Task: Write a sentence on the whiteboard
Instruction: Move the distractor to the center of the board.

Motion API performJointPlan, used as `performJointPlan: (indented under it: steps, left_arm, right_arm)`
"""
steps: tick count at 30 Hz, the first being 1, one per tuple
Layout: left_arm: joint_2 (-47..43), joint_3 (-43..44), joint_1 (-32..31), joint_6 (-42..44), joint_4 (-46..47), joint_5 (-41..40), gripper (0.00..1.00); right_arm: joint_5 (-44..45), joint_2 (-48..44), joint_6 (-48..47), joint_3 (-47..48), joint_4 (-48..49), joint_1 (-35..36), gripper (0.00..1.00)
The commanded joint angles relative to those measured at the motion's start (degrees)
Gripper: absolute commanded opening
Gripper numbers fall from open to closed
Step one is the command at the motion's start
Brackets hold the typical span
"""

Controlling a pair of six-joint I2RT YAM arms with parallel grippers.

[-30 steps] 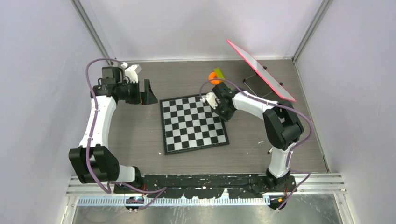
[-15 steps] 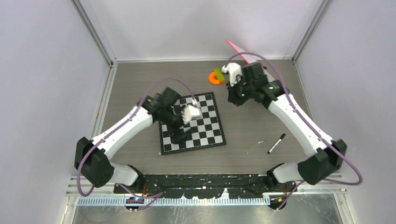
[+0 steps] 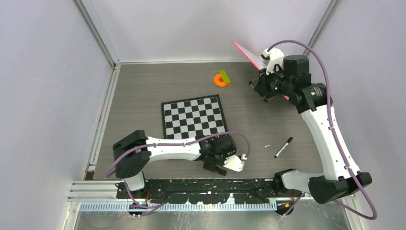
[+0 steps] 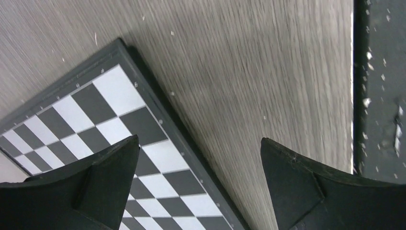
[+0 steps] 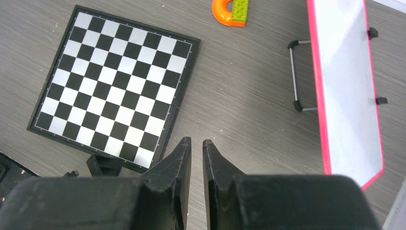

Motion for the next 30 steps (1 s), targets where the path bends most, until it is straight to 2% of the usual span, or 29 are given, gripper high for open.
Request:
performJointPlan:
  steps: [1,6,10,15,23,30]
  left_arm:
    - [2.46,-1.57,-2.5,0.91,11.9,-9.18,1.0]
    - [6.32,-4.11,-1.33,1.99,17.44,-16.22,1.0]
    - [6.51,-5.43,4.94,0.52,18.12,-16.04,1.0]
    - [4.13,-7.51,15.83,0.23,18.25,-11.66,1.0]
    - [2.67,-6.85,33.0,1.82,17.75,-4.75,1.0]
    - [3.87,-2.11,44.02,-0.23,13.92,2.1,1.0]
  right_arm:
    - [-0.1,-3.13,1.51,1.04,-0.8,-1.81,0.21]
    - [-0.75,-3.76,0.5,-0.14,-1.3,-2.33,0.27]
    - [2.15,-3.96,0.66,0.14,-1.19,-2.54,0.27]
    - [0.82,-0.24,5.47,6.58,-3.3,-9.33,0.27]
    - [-1.9,10.9,5.12,16.34,-8.33,-19.32,0.27]
    - [-3.56,21.55,2.09,22.26,-10.28,-28.28,0.27]
